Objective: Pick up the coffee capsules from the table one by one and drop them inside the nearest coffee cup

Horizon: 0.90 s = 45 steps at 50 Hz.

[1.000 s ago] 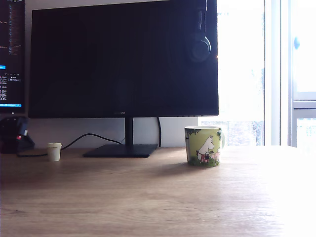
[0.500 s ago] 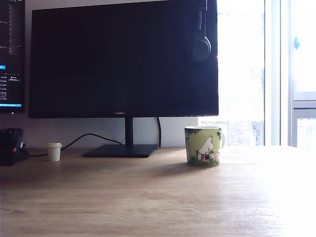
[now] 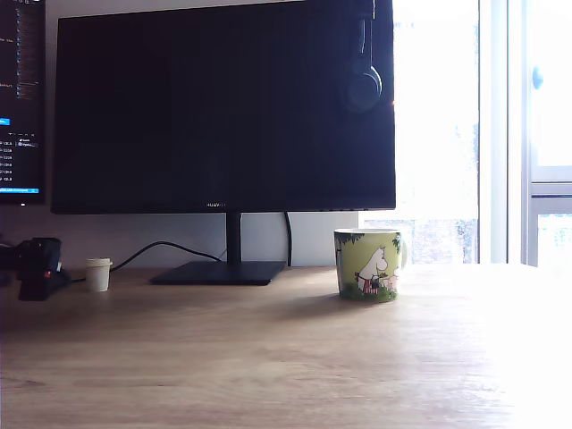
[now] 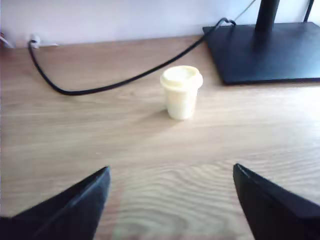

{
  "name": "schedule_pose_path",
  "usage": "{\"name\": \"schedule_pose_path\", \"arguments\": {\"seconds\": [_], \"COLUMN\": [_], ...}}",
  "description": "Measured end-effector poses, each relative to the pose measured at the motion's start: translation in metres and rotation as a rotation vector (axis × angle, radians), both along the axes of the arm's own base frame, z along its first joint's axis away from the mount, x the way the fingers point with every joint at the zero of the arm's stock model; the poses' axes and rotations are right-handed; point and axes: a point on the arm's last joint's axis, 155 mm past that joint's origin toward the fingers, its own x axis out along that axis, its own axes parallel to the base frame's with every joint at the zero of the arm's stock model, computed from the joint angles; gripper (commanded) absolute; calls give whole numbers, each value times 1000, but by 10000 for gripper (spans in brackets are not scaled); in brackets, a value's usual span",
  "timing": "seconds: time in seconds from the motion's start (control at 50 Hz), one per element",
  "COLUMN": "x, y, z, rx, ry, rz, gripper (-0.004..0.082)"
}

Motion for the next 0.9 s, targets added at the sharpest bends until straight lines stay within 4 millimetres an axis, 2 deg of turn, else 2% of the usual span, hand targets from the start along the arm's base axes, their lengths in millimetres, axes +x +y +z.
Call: {"name": "schedule_pose_path", "arguments": {"seconds": [0.2, 0.52, 0.9], "x": [11, 16, 50], "y": [-1, -4, -11], "z": [8, 10, 31], "rx": [-2, -7, -15], "ry": [-27, -27, -73], "rz": [-3, -22, -53], "gripper": [712, 712, 712]}}
